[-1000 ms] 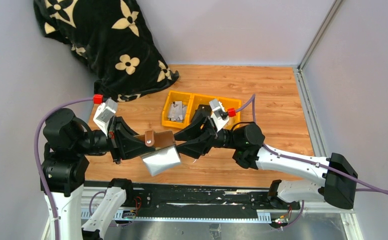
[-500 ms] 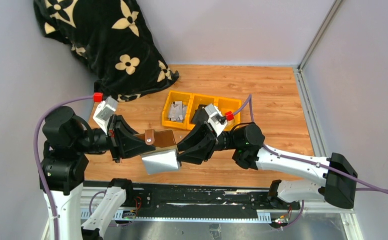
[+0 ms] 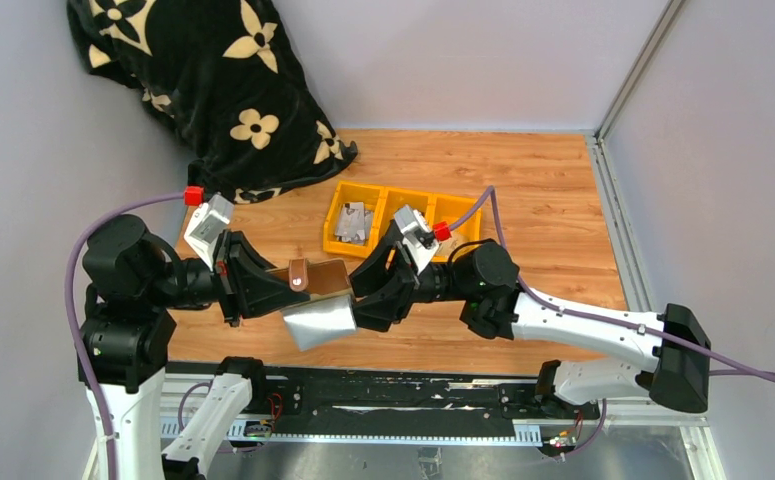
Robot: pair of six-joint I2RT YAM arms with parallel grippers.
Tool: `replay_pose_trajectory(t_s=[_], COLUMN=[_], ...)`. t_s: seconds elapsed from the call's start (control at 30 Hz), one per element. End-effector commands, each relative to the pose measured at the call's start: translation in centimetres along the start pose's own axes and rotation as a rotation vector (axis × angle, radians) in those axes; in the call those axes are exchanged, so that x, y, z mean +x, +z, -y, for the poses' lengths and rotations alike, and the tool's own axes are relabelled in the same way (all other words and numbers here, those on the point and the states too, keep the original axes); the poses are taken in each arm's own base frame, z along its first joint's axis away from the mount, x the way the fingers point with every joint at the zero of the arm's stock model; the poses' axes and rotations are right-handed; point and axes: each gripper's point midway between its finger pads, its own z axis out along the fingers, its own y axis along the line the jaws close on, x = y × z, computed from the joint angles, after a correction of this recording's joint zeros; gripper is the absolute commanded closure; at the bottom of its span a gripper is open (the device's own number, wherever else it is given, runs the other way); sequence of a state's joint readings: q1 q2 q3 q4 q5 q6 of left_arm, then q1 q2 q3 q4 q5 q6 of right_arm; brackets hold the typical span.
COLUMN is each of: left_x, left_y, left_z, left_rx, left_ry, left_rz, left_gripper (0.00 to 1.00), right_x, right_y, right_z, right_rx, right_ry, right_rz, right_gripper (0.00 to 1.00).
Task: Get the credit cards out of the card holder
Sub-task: Open the card holder at the center of the board.
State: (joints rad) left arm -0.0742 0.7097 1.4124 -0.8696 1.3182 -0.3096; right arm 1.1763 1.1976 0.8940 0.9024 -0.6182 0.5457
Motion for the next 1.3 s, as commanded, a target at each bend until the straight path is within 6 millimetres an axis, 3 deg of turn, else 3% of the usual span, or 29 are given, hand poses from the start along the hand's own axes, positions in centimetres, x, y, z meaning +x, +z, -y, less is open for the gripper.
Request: replay_pose_trajectory(t_s=[0.0, 0.27, 0.6, 0.67, 0.87, 1.0, 1.1, 1.2, 1.27], left_x=[0.6, 1.1, 1.2, 1.1, -0.2, -1.9, -1.4, 0.0, 0.3], left_y=[0.0, -0.1, 0.0, 0.0, -0.1, -0.1, -0.2, -0.4, -0.6], left_z=[0.2, 0.6, 0.1, -0.2, -0.6, 0.9, 1.5, 0.8, -0.5], left_rx=[0.006, 0.012, 0.004, -0.013, -0.078, -0.049, -0.026, -0.070, -0.133], left_ry=[-0.077, -0.056, -0.056, -0.056, -0.022, 0.035, 0.065, 0.129, 0.200], left_rz=[-0.005, -0.004, -0.005, 0.000, 0.046, 0.133, 0.167, 0.157, 0.157], left_gripper=[1.00, 1.00, 1.00, 0.87, 0.22, 0.13, 0.10, 0.10, 0.15], right_x=[-2.1, -3.7, -3.4, -3.4, -2.5, -2.1, -1.8, -1.8, -1.5], right_y=[2.0, 2.1, 1.5, 1.3, 0.2, -0.6, -0.5, 0.2, 0.7], right_z=[-0.3, 0.0, 0.5, 0.7, 1.8, 2.7, 3.3, 3.4, 3.2], right_rx=[0.011, 0.050, 0.095, 0.116, 0.207, 0.282, 0.332, 0.339, 0.325], right_ry=[-0.041, 0.007, 0.041, 0.049, 0.062, 0.079, 0.107, 0.136, 0.154], right_rz=[0.038, 0.111, 0.114, 0.118, 0.074, 0.035, -0.018, -0.069, -0.096], right_gripper=[0.53, 0.67, 1.00, 1.00, 1.00, 1.00, 1.00, 1.00, 1.00])
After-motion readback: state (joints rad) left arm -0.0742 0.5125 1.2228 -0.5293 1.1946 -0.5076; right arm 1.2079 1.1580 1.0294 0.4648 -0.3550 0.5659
